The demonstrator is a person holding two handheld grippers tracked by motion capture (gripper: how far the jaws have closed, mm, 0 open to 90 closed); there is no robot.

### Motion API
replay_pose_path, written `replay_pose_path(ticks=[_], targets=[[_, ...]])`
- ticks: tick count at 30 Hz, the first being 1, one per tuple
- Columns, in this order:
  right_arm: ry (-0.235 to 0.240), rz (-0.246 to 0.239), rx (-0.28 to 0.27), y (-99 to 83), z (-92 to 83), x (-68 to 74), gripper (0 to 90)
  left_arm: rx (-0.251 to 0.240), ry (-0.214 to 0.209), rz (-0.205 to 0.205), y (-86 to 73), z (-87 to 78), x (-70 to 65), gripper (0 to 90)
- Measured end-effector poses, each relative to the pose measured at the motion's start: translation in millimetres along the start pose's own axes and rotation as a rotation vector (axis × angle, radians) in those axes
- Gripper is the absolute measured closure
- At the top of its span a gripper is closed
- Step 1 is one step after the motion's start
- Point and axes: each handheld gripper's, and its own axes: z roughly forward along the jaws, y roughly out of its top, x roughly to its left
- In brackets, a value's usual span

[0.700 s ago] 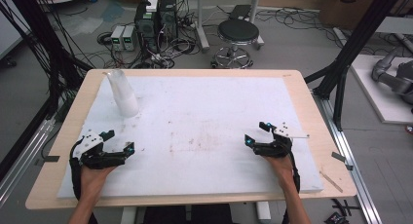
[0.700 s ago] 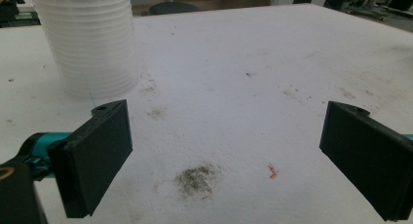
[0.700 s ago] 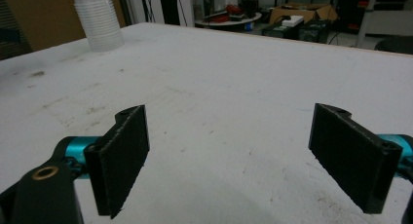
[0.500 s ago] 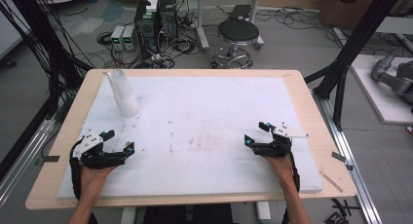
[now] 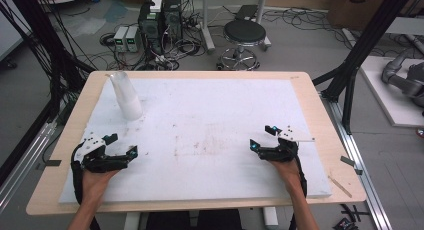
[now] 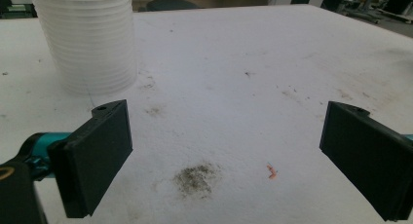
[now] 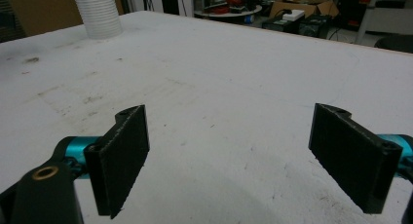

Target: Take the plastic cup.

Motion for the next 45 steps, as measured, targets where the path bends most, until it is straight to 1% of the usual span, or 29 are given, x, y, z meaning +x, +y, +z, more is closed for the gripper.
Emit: replay_pose_path(ticks=[2, 5, 8, 9, 10, 11, 13, 14, 16, 18, 22, 26, 30, 34, 36, 40, 45], targets=[[0.000, 0.000, 0.000, 0.0, 0.0, 0.0, 14.7, -0.008, 0.001, 0.000, 0.1, -0.8, 0.1, 4.9], [0.001, -0.002, 0.000, 0.1, -0.1, 0.2, 14.7, -0.022, -0.018, -0.031, 2.1, -2.6, 2.2, 4.9], [0.007, 0.003, 0.005, 0.2, 0.0, -0.2, 14.7, -0.042, -0.013, -0.019, 9.5, -5.2, 3.7, 4.9], [0.007, 0.001, 0.004, 0.2, -0.1, -0.8, 14.7, -0.048, -0.018, -0.009, 12.9, -6.7, 5.2, 4.9], [0.008, 0.009, 0.006, 0.2, -0.2, -0.6, 14.7, -0.059, -0.019, -0.009, 16.4, -7.7, 6.3, 4.9], [0.005, 0.006, 0.003, 0.1, -0.2, -0.8, 14.7, -0.059, -0.018, -0.001, 20.2, -9.0, 8.0, 4.9], [0.006, 0.008, 0.004, 0.1, -0.2, -0.5, 14.7, -0.058, -0.012, 0.002, 27.6, -11.0, 10.4, 4.9], [0.007, 0.002, 0.004, 0.2, -0.1, -0.8, 14.7, -0.061, -0.007, 0.004, 33.6, -12.4, 12.2, 4.9], [0.008, 0.005, 0.006, 0.2, 0.2, -0.7, 14.7, -0.064, -0.004, 0.006, 44.0, -14.4, 14.6, 4.9], [0.007, 0.008, 0.006, 0.3, 0.1, -1.1, 14.7, -0.068, -0.004, 0.025, 56.2, -15.7, 17.3, 4.9], [0.006, 0.009, 0.001, 0.2, 0.2, -1.6, 14.7, -0.084, -0.012, 0.044, 81.4, -16.4, 24.4, 4.9], [0.008, 0.012, 0.003, 0.1, -0.1, -1.2, 14.7, -0.076, -0.013, 0.042, 100.7, -15.3, 32.7, 4.9], [0.006, 0.001, 0.005, 0.2, 0.0, -0.6, 14.7, -0.059, -0.013, 0.047, 116.1, -12.5, 41.3, 4.9], [0.004, 0.004, 0.004, 0.2, 0.4, -0.6, 14.7, -0.046, -0.019, 0.047, 130.4, -9.0, 49.5, 4.9], [0.003, 0.003, 0.003, 0.2, 0.5, -0.9, 14.7, -0.044, -0.023, 0.046, 136.8, -6.9, 53.4, 4.9], [0.002, 0.002, 0.008, 0.4, 0.5, -0.3, 14.7, -0.015, -0.017, 0.046, 147.7, -0.4, 60.5, 4.9], [0.000, -0.002, 0.010, 0.4, 0.5, -0.3, 14.7, -0.001, -0.013, 0.045, 162.2, 8.3, 68.4, 4.9]])
